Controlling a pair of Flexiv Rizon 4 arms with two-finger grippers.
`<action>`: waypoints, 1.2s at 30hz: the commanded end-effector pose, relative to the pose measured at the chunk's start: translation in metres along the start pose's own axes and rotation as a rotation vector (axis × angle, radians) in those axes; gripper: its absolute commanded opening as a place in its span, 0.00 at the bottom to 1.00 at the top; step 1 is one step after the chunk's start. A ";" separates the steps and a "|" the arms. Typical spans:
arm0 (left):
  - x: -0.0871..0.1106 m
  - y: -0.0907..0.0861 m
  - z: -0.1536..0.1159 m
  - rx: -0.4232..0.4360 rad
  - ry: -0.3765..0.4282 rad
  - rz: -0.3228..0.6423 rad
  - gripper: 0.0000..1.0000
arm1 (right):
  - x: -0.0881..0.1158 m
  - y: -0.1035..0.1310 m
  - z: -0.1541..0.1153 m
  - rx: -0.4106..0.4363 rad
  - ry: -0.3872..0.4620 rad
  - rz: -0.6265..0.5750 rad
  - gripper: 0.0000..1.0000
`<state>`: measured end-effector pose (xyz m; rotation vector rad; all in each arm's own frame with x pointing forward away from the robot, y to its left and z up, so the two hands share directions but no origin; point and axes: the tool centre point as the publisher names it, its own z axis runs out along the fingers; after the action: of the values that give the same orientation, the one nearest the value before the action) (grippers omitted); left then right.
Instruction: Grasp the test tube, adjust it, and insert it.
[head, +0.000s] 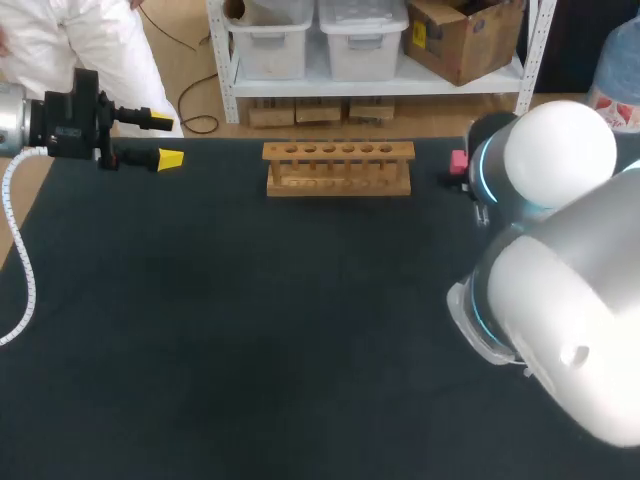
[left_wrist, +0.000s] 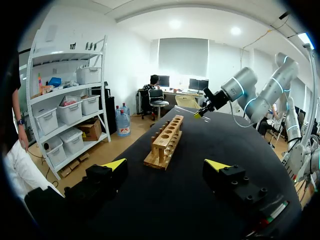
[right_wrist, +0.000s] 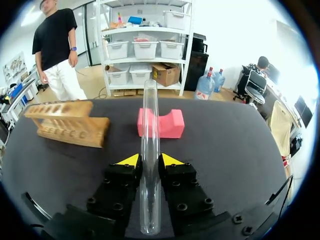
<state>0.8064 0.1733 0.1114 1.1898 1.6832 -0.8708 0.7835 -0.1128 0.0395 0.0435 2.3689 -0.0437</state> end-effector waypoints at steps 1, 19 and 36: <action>0.001 0.000 0.000 -0.001 -0.005 0.004 1.00 | -0.003 0.016 -0.023 0.021 -0.004 0.010 0.00; 0.001 0.000 0.000 -0.001 -0.005 0.004 1.00 | -0.019 0.106 -0.031 -0.137 -0.045 0.014 0.00; 0.001 0.000 0.000 -0.001 -0.005 0.004 1.00 | -0.019 0.141 -0.020 -0.156 -0.023 -0.015 0.00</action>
<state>0.8064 0.1733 0.1114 1.1899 1.6832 -0.8709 0.7863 0.0261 0.0648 -0.0515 2.3375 0.1363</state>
